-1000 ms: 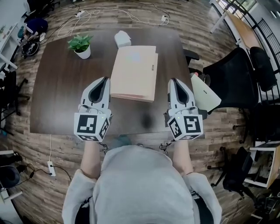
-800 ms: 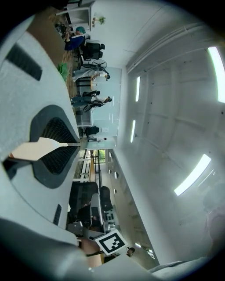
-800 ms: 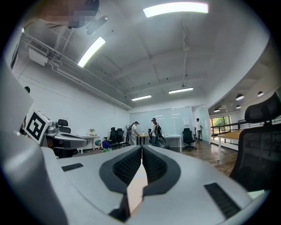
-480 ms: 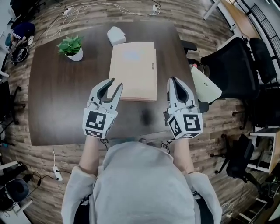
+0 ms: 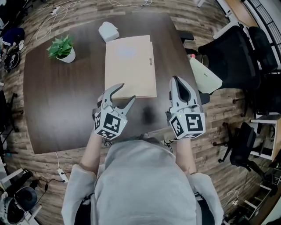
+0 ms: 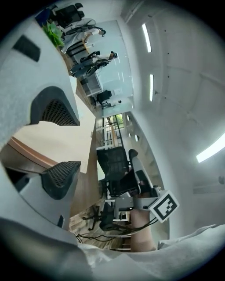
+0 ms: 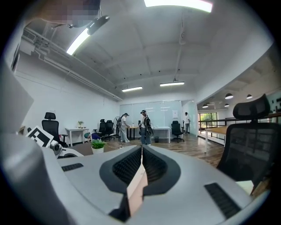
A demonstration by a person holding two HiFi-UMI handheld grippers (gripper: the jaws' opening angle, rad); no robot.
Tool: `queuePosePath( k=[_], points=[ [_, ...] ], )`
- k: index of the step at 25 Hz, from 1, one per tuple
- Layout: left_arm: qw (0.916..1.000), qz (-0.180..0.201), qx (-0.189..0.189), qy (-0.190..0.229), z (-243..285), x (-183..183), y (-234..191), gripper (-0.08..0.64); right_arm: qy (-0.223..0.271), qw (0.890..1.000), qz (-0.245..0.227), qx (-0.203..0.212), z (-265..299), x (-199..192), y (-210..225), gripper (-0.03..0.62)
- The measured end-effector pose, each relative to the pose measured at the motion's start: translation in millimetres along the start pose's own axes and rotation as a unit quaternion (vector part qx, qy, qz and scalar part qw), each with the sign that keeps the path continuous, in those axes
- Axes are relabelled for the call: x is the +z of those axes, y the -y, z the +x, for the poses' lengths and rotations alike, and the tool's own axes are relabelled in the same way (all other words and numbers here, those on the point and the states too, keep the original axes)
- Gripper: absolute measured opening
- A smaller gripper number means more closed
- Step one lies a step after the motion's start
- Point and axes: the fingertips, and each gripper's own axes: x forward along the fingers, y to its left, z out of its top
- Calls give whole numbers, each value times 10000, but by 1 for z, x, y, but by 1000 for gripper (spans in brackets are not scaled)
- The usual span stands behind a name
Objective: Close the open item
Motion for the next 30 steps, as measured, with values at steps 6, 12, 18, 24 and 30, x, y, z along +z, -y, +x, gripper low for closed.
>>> queuePosePath(
  k=[6, 12, 18, 24, 30],
  points=[
    [9982, 471, -204, -296, 22, -22, 24, 238, -109, 9999, 19, -88, 0, -8, 2, 14],
    [9898, 1232, -6, -715, 44, -46, 35, 236, -207, 9997, 11, -127, -3, -14, 0, 14],
    [9792, 1810, 374, -842, 55, -48, 35, 236, -248, 9994, -21, -237, -11, -14, 8, 14],
    [9735, 2056, 620, -785, 60, -40, 34, 144, -288, 9993, -34, -249, -14, -17, 13, 14],
    [9861, 1392, 581, -698, 58, -34, 30, 92, -304, 9992, -60, -255, -17, -17, 14, 14]
  ],
)
